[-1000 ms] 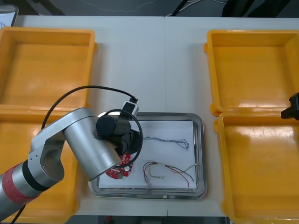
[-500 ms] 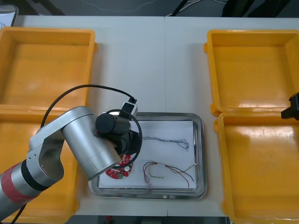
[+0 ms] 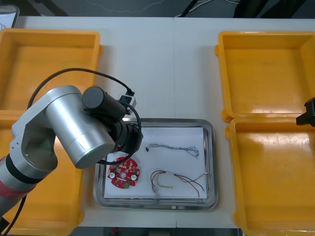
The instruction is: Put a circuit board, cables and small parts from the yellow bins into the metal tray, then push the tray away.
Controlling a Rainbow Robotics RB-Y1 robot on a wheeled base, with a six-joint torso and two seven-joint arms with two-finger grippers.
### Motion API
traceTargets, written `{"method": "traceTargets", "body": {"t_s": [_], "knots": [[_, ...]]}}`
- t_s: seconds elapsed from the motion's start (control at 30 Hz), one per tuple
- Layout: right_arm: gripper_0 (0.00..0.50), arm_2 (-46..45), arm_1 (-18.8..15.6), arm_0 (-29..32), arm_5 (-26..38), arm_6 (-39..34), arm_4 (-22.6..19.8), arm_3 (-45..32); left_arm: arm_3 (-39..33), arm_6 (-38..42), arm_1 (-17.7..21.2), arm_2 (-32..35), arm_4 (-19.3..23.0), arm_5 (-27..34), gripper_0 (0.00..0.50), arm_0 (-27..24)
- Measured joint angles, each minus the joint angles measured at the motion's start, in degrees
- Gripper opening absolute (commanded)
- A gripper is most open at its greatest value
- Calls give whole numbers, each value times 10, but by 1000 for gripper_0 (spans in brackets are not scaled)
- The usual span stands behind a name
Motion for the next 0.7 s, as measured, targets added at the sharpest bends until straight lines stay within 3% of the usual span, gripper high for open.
{"method": "traceTargets", "body": {"t_s": [0.3,0.7], "knots": [[500,0,0,0,0,0,0,0,-2,0,13,81,103,64,500,-42],[500,0,0,0,0,0,-1,0,-30,0,107,172,208,102,500,-47]]}}
